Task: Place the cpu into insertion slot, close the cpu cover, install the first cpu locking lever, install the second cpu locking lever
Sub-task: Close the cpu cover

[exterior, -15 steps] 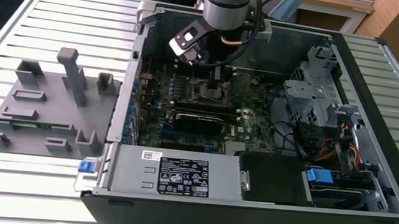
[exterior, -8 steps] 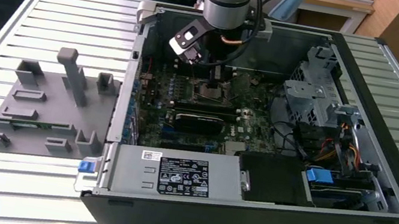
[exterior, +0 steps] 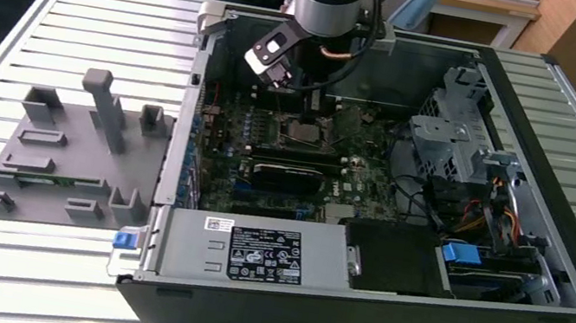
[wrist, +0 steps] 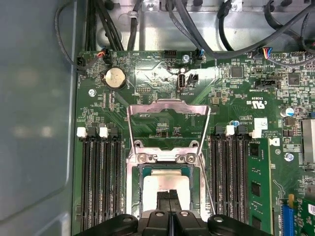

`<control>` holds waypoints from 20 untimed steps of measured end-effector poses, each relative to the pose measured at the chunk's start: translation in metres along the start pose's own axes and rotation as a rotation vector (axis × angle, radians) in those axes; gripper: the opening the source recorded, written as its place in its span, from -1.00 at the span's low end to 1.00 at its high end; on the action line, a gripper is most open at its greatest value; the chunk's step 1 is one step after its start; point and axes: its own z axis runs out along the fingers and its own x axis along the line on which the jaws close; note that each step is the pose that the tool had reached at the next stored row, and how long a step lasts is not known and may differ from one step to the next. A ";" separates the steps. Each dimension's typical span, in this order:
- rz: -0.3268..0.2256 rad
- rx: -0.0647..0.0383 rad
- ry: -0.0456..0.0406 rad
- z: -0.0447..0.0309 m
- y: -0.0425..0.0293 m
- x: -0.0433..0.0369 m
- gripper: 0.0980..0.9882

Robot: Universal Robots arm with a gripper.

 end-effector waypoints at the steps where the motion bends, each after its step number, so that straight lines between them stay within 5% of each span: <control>1: 0.000 0.000 0.0000 -0.0011 0.0001 0.0000 -0.98; 12: 0.000 0.002 -0.0001 -0.0228 0.0019 0.0004 -0.98; 20: 0.004 0.003 -0.0003 -0.0231 0.0022 -0.0064 -0.98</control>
